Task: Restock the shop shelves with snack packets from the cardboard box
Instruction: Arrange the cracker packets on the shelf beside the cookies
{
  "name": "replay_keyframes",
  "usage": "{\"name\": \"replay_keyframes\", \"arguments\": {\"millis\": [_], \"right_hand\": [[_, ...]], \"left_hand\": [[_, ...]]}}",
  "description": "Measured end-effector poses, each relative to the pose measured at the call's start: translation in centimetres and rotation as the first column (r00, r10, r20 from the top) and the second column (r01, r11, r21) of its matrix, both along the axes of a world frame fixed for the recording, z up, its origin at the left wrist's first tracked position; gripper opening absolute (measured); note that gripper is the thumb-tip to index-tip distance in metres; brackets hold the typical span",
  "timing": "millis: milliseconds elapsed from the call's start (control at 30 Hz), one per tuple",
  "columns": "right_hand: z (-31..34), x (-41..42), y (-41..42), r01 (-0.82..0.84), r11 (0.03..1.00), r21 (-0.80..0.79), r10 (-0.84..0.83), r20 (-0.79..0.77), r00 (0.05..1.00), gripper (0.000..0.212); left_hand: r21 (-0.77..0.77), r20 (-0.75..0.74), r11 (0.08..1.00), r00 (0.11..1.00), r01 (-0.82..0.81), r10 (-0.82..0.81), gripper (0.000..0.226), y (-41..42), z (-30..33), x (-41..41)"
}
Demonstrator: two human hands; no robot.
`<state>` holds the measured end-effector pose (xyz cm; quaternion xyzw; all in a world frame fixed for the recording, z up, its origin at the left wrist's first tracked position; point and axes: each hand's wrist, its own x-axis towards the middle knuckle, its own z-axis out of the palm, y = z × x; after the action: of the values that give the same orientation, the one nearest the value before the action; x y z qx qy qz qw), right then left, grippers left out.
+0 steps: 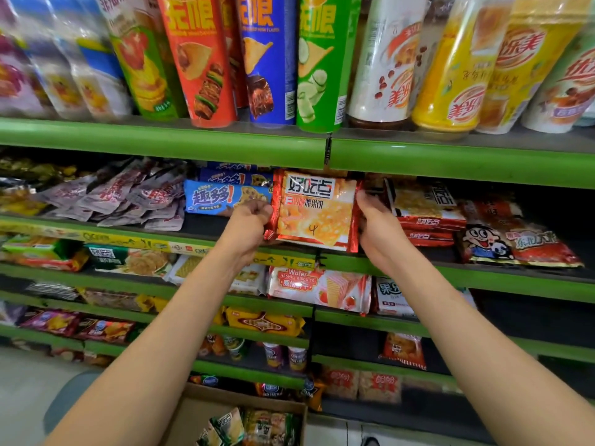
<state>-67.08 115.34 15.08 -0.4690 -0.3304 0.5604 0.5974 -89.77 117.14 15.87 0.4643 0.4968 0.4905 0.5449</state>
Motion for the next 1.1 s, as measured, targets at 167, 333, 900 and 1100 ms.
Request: {"name": "replay_keyframes", "arguments": {"millis": [167,333,900,1100], "right_hand": [[-2.0,-0.2,0.8,0.124,0.992,0.035,-0.127,0.449,0.884,0.024],[-2.0,0.0,1.8,0.231,0.963,0.137,-0.268,0.436,0.859,0.020],[-3.7,0.4,2.5,0.297,0.948,0.113,-0.309,0.552,0.774,0.024],[-3.6,0.3,2.2,0.312,0.945,0.099,-0.307,0.599,0.739,0.011]], "left_hand": [[0.002,0.009,1.000,1.000,0.011,-0.011,0.020,-0.1,-0.8,0.9],[0.111,-0.236,0.992,0.971,0.064,-0.036,0.017,0.5,-1.2,1.3],[0.138,-0.362,0.989,0.932,0.050,0.003,0.015,2.8,-2.2,1.8],[0.132,-0.348,0.991,0.937,0.017,0.030,0.009,2.8,-2.4,1.9]]}}
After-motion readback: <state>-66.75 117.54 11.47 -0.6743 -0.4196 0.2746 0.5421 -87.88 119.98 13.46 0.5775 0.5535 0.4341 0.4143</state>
